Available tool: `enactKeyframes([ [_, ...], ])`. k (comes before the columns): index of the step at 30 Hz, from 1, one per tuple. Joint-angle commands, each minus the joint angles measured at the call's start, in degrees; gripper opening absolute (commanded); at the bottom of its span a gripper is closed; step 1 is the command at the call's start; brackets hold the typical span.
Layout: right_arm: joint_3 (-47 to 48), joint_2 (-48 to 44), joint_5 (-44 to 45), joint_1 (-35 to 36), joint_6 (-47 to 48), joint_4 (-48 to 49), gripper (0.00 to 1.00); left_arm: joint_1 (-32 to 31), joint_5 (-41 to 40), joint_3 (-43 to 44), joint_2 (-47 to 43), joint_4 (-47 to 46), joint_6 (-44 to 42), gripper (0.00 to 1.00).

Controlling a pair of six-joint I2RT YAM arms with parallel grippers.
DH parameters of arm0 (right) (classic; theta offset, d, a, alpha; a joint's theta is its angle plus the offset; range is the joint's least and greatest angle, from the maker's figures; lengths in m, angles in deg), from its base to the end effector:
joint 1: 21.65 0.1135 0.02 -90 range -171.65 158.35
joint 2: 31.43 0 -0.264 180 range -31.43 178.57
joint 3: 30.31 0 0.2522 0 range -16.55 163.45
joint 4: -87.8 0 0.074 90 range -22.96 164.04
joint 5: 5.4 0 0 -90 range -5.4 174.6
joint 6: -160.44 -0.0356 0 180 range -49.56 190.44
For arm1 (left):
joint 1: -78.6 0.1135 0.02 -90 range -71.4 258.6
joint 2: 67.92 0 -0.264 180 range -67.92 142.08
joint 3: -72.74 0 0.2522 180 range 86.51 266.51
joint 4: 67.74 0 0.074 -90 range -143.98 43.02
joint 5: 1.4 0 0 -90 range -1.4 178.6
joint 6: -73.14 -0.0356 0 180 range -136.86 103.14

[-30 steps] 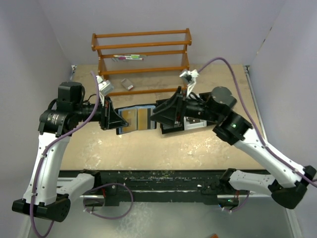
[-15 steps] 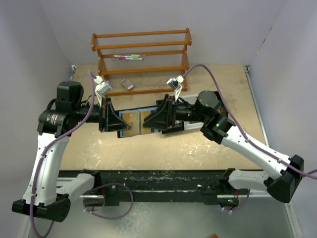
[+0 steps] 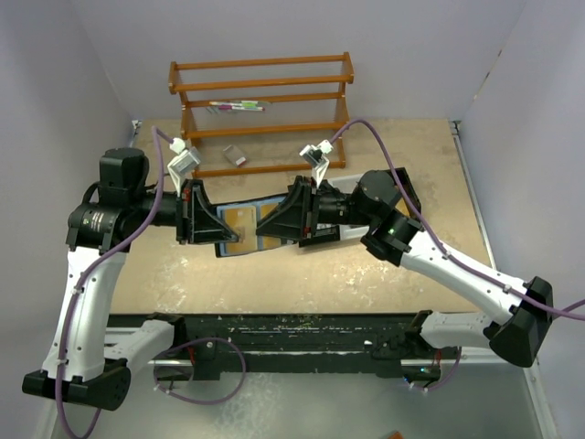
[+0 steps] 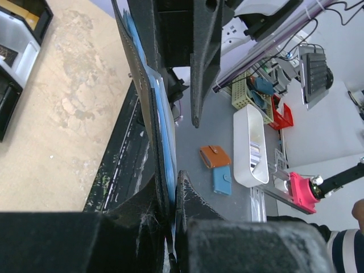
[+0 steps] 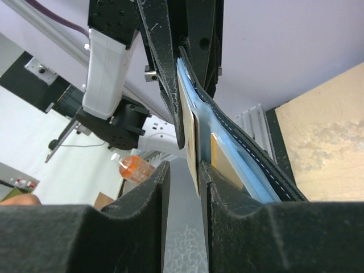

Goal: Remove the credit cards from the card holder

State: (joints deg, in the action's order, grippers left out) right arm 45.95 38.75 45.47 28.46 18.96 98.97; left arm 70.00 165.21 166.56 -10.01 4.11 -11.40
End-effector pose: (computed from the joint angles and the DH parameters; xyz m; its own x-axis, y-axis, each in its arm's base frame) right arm 0.1612 0.2280 0.4187 -0.6496 0.1691 -0.7412 -0.7602 -0.1562 0.6306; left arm 0.1437 -0.0568 0.4368 -0.6551 0.0768 -0.7516 0.7545 0.1190 -0.6454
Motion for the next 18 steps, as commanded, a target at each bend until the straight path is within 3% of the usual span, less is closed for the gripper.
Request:
enactKeyframes([
  [1, -0.4, 0.5, -0.2, 1.0, -2.5, 8.4, 0.29, -0.5, 7.7, 1.8, -0.7, -3.0, 0.9, 0.02],
  [3, -0.3, 0.9, 0.2, 1.0, -2.4, 7.7, 0.30, -0.5, 8.9, 1.6, -0.7, -3.1, 1.0, 0.03],
  [9, 1.3, 1.3, 5.7, 1.0, 0.7, 1.4, 0.46, -0.5, 12.7, 1.3, -0.8, -3.8, 2.2, 0.08],
  [15, 2.8, 1.5, 11.5, 1.1, 1.7, -1.8, 0.38, -0.5, 8.8, 0.3, -1.7, -4.2, 1.3, 0.09],
  [18, 3.2, 2.8, 11.6, 2.6, 0.8, 0.6, 0.33, -0.6, 5.9, 0.1, -1.6, -4.5, 1.0, 0.15],
])
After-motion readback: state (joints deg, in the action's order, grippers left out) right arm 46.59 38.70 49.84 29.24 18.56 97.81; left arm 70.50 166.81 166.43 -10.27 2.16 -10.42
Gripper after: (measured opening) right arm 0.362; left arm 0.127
